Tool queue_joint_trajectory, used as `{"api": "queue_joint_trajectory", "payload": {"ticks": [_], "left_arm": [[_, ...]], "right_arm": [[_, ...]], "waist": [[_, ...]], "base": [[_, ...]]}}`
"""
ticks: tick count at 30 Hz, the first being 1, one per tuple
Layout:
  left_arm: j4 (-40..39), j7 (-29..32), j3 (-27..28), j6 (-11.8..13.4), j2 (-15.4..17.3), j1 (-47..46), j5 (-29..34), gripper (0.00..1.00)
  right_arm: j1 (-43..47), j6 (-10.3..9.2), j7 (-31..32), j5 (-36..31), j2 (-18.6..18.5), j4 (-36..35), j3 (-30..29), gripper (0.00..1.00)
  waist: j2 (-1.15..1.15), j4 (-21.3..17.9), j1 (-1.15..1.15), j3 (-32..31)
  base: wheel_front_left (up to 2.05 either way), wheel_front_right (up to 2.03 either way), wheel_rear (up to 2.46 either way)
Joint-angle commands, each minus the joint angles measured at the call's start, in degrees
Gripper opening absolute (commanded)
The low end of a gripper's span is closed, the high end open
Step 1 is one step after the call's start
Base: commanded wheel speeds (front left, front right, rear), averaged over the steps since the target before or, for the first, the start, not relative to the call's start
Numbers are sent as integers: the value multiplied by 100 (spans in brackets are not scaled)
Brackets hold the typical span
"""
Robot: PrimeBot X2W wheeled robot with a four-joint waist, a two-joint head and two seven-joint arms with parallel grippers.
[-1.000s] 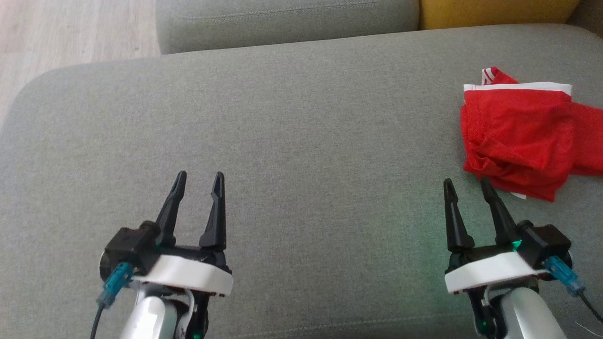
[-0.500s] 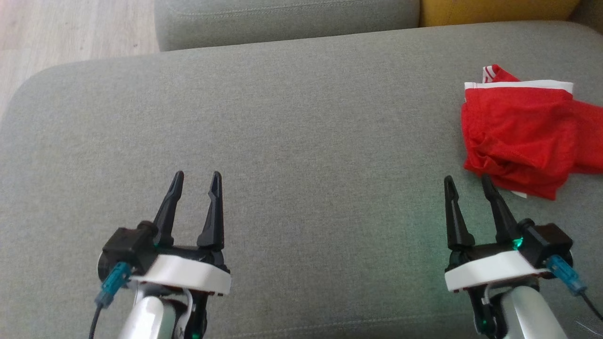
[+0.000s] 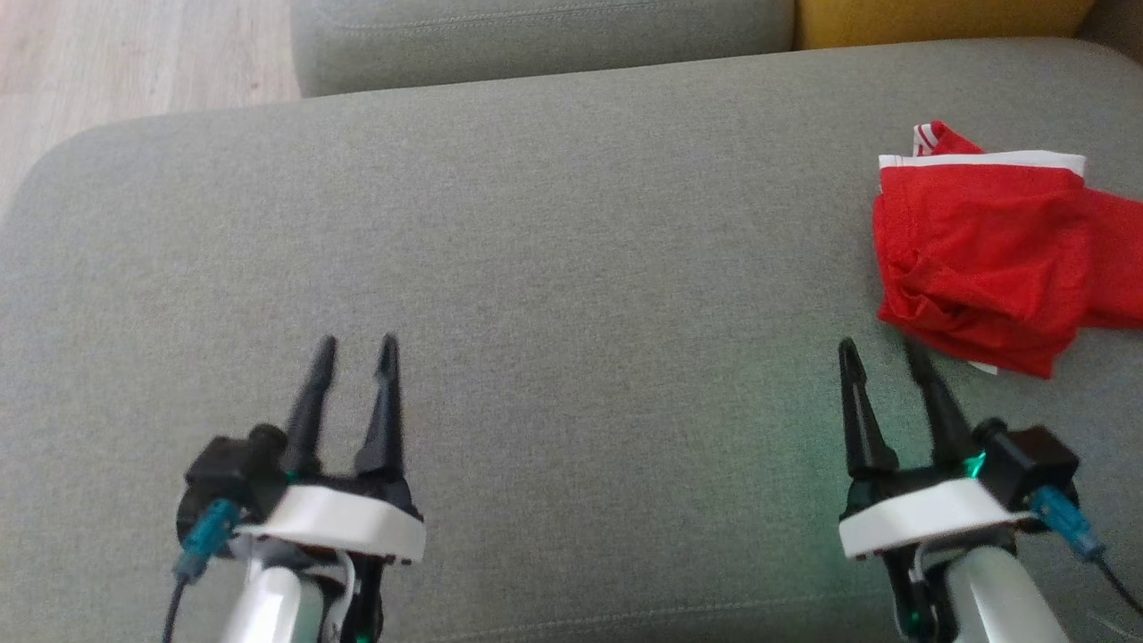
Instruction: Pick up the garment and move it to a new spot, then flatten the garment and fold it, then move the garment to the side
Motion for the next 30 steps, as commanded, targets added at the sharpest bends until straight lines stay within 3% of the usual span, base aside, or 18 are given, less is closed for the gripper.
{"api": "queue_joint_trajectory", "payload": {"ticks": [1,30], "left_arm": [[74,12,-4,5,-1,2,0,0],[370,363,269,-176,101,-53,-1803,0]], "right_arm": [[4,-1,2,0,2,69,1,0],[-13,7,356,1905,-97,140,-119,0]], "waist": [[0,0,0,0],[0,66,0,-97]], "base": [[0,0,0],[0,0,0]]}}
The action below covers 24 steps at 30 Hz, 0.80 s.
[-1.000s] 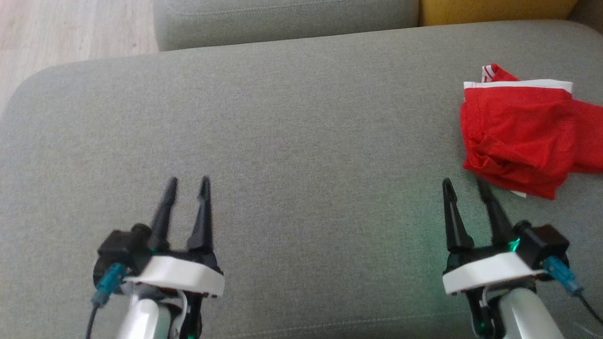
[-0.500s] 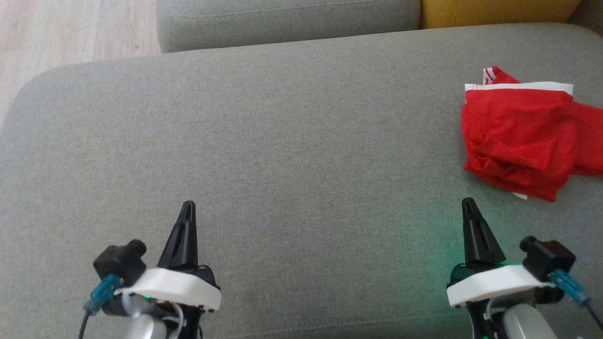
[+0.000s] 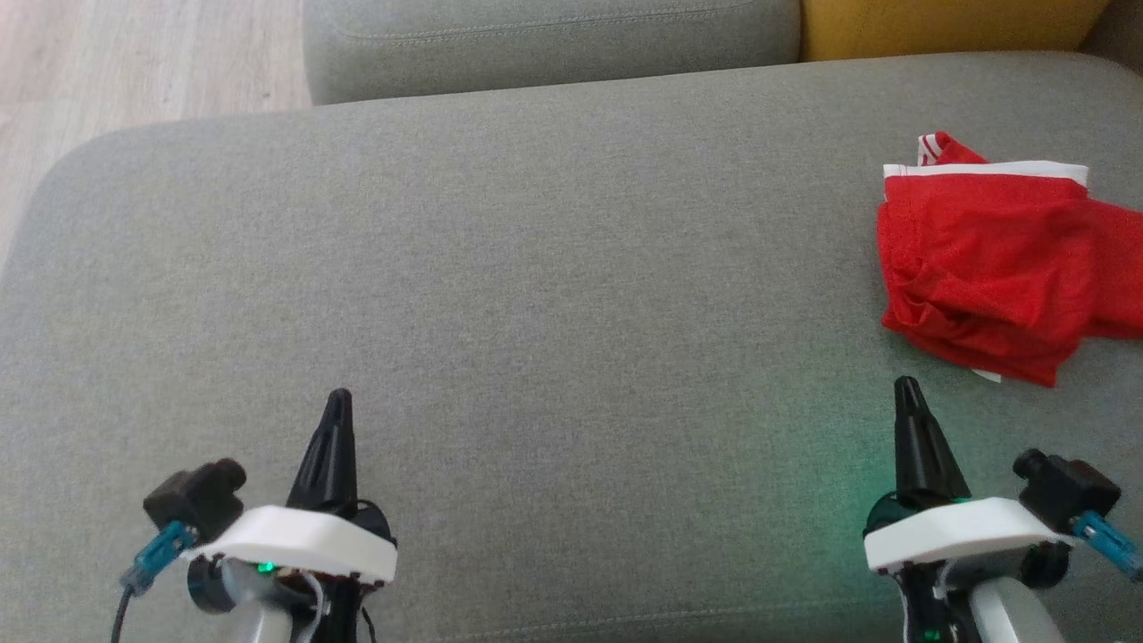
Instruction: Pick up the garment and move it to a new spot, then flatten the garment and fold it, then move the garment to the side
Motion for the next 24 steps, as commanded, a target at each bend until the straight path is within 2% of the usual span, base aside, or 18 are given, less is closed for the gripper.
{"api": "queue_joint_trajectory", "payload": {"ticks": [1,24], "left_arm": [[-156,38,100,-53,72,-276,-185,0],[-47,367,388,-206,124,-342,-1637,0]], "right_arm": [[-246,10,40,212,-100,-204,-30,0],[-284,17,375,1745,-144,-243,-189,0]], "waist": [[0,4,0,-6],[0,59,0,-87]], "base": [[0,0,0],[0,0,0]]}}
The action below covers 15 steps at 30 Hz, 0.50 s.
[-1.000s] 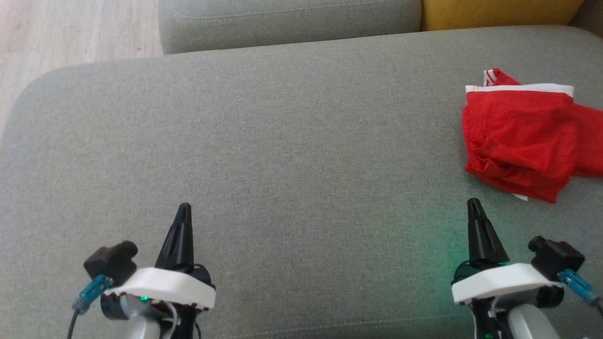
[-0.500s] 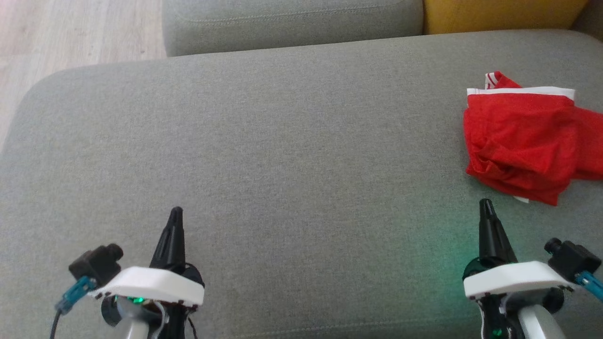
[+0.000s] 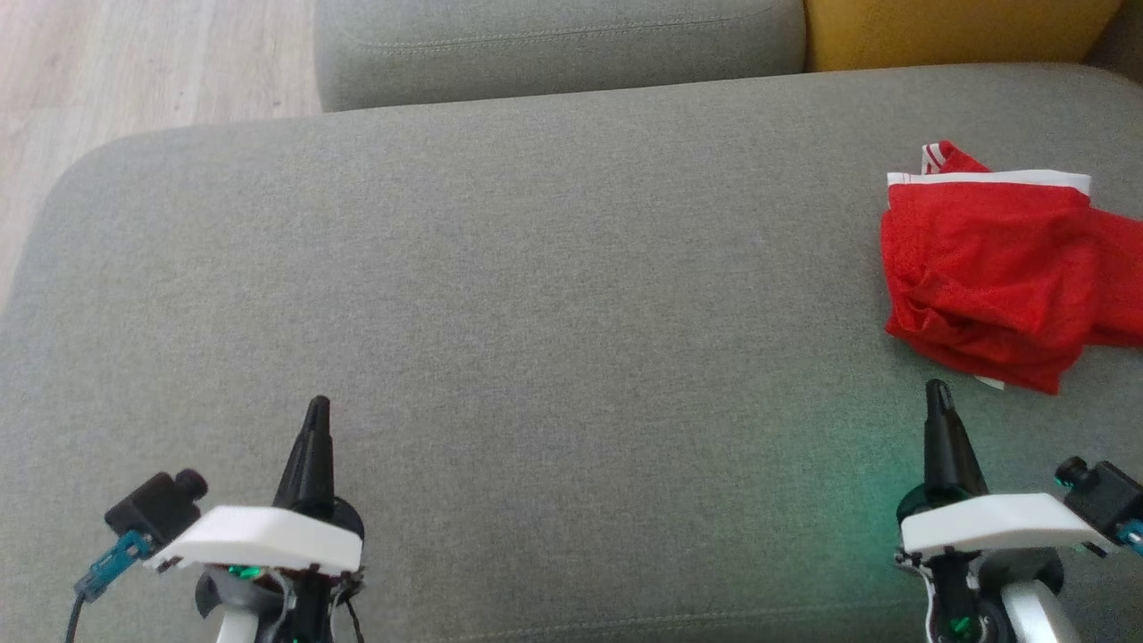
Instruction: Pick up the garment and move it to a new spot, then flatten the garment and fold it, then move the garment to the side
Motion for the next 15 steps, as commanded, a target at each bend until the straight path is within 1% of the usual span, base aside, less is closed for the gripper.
{"api": "queue_joint_trajectory", "payload": {"ticks": [1,15], "left_arm": [[-142,48,179,-59,86,-334,-186,0],[-74,248,358,-144,102,-373,-991,0]], "right_arm": [[-283,17,37,213,-106,-218,-3,0],[-306,21,239,1064,-119,-238,-109,0]], "waist": [[0,5,0,-6],[0,35,0,-52]], "base": [[0,0,0],[0,0,0]]}}
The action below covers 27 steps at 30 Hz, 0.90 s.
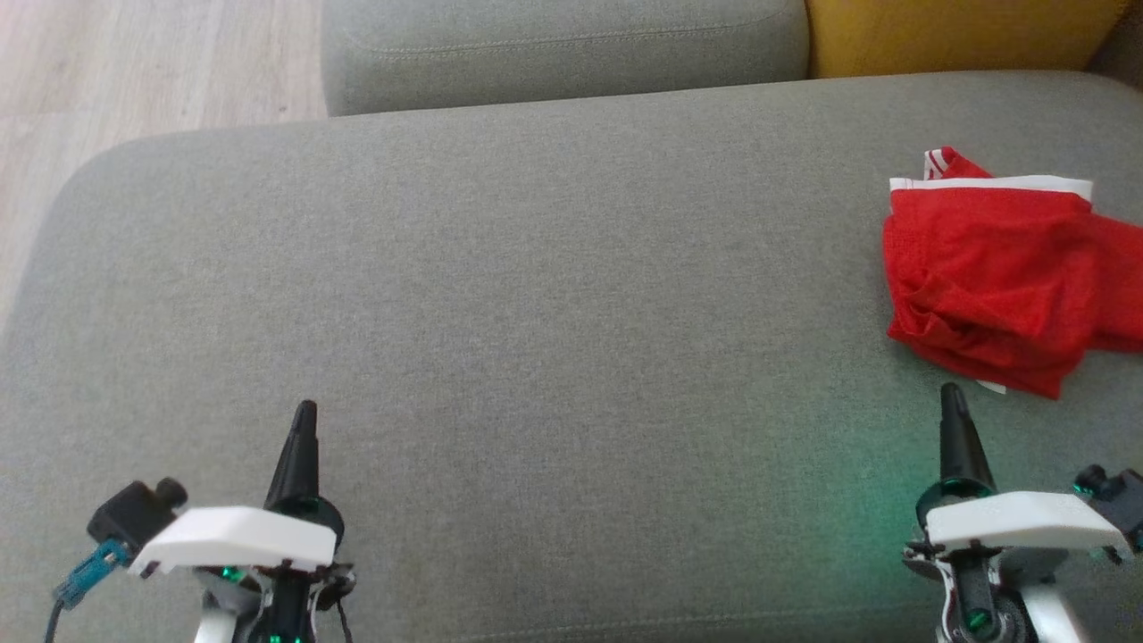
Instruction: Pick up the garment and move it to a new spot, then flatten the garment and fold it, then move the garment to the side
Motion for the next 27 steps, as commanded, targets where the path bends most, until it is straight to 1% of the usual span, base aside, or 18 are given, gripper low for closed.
{"api": "queue_joint_trajectory", "payload": {"ticks": [1,27], "left_arm": [[-167,19,184,-54,96,-353,-133,0],[-26,440,568,-226,111,-435,-1725,0]], "right_arm": [[-303,21,40,146,-99,-230,14,0],[-351,29,465,1831,-108,-270,-223,0]], "waist": [[0,2,0,-3],[0,64,0,-96]], "base": [[0,0,0],[0,0,0]]}}
